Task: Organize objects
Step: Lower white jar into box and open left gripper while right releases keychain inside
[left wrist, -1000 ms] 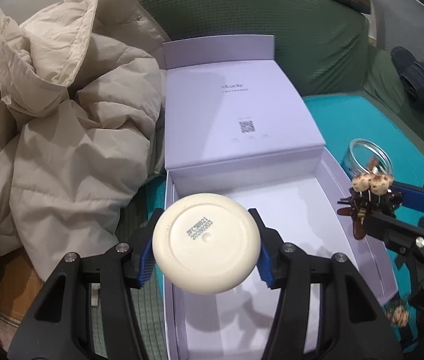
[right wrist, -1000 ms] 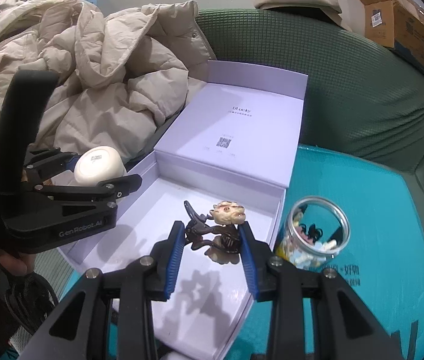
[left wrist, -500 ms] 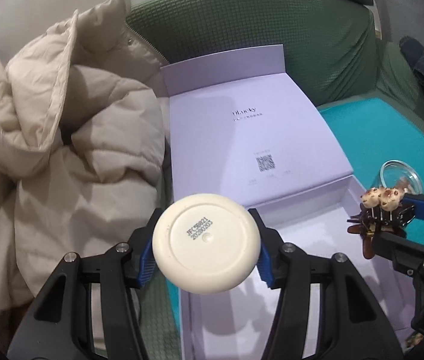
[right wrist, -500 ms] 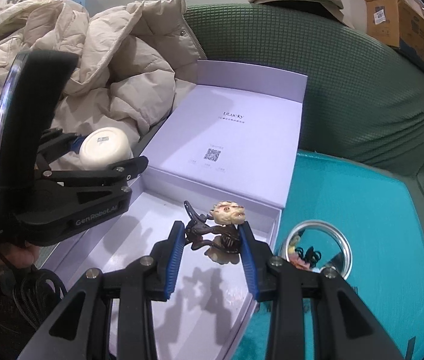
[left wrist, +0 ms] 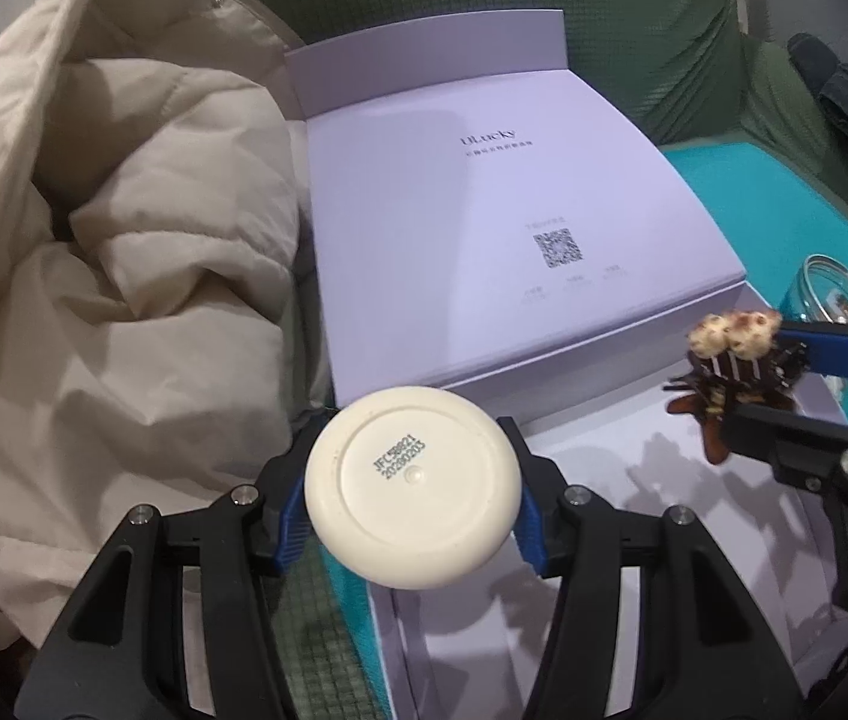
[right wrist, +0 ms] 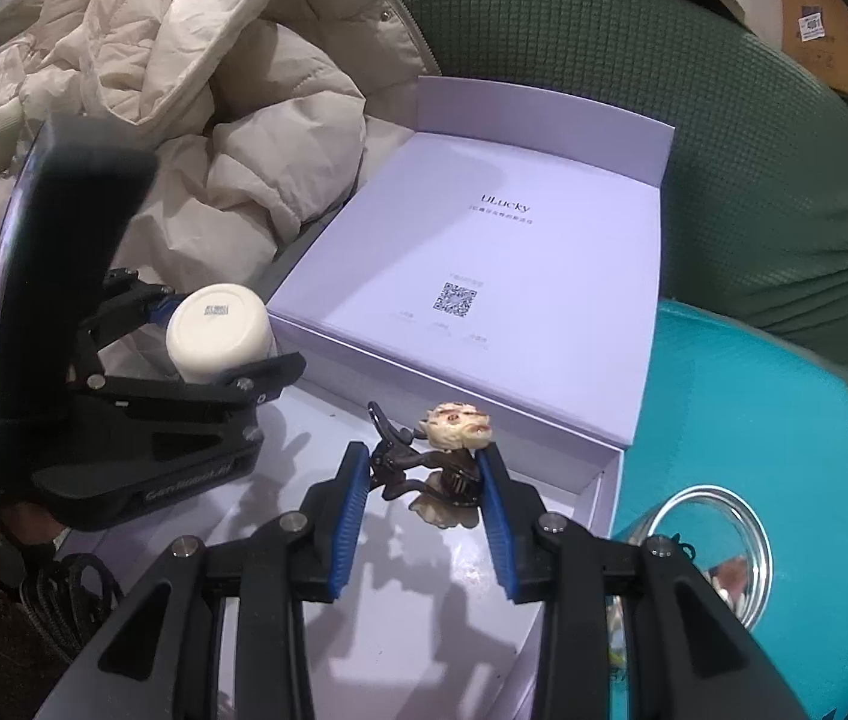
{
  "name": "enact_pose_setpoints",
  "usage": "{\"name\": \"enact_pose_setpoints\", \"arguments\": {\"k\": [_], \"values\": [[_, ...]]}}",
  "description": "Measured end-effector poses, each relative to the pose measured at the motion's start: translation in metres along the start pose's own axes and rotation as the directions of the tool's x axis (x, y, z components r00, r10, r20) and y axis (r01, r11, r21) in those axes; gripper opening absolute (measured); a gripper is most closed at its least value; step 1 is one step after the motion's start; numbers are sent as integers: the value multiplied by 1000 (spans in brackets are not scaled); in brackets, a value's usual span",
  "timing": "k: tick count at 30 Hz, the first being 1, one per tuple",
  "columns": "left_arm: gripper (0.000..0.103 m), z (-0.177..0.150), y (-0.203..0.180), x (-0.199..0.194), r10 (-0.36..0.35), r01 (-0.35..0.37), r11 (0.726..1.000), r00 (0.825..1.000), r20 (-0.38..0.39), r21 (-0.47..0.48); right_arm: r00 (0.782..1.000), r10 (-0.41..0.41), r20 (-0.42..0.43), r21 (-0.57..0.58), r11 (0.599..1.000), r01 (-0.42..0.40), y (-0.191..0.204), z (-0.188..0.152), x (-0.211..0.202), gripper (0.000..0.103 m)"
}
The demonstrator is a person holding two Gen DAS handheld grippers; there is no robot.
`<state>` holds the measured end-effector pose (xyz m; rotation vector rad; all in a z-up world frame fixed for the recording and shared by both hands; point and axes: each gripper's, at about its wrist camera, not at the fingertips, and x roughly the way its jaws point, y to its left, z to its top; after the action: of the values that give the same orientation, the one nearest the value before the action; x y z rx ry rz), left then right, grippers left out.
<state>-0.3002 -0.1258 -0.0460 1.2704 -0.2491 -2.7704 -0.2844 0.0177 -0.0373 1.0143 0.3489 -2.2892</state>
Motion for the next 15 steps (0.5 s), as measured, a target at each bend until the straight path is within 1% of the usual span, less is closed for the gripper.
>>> {"name": "enact_pose_setpoints", "arguments": {"k": [3,4,6,8,10,11,13,15], "values": [[52,-1,2,0,-52,52,999,999,1,-7,1000,8,-11,-7,1000,-8,0,1,4,36],[52,-1,3,-1,-85,85,996,996,8,-11,1000,10,-13,-4,1000,-10,-1,1,5,36],[52,0,2,-4,-115,115,993,993,18,-6,1000,9,-23,2,1000,-9,-3,2,8,36],[52,-2,-3,-4,-124,124,992,992,10,17,999,21,-38,13,1000,-20,-5,3,13,36],[52,-3,-12,2,-134,135,989,991,-22,51,998,31,-51,23,999,-30,-8,3,17,36],[52,-4,-17,6,-125,127,990,992,-34,66,998,31,-55,23,999,-30,-8,3,18,36],[52,-5,-23,7,-99,101,990,995,-33,94,998,17,-65,15,1000,-16,-7,1,21,36],[52,-5,-23,6,-112,114,989,993,-32,93,997,21,-76,19,1000,-19,-7,0,23,36]]}}
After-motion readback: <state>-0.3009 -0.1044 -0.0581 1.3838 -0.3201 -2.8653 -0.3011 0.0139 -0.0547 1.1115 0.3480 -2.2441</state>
